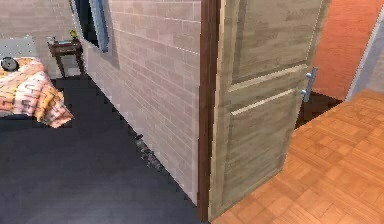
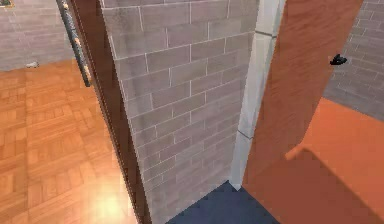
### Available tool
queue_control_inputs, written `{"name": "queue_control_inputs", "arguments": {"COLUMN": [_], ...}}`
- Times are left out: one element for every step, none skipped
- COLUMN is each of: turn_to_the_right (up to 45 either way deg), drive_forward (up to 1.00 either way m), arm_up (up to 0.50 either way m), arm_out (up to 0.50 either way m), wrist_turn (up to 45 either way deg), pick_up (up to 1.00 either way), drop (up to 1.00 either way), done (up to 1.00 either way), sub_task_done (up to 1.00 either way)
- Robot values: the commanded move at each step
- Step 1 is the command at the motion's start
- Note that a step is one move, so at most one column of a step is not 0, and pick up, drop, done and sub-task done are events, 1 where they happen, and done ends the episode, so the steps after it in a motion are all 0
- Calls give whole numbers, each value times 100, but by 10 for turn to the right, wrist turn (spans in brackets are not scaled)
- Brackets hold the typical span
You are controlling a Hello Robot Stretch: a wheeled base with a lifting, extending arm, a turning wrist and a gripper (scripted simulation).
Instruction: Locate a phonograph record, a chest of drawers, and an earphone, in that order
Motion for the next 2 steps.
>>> {"name": "queue_control_inputs", "arguments": {"turn_to_the_right": [210,0], "drive_forward": [0,15], "arm_up": [0,0], "arm_out": [0,0], "wrist_turn": [0,0], "pick_up": [0,0], "drop": [0,0], "done": [0,0], "sub_task_done": [0,0]}}
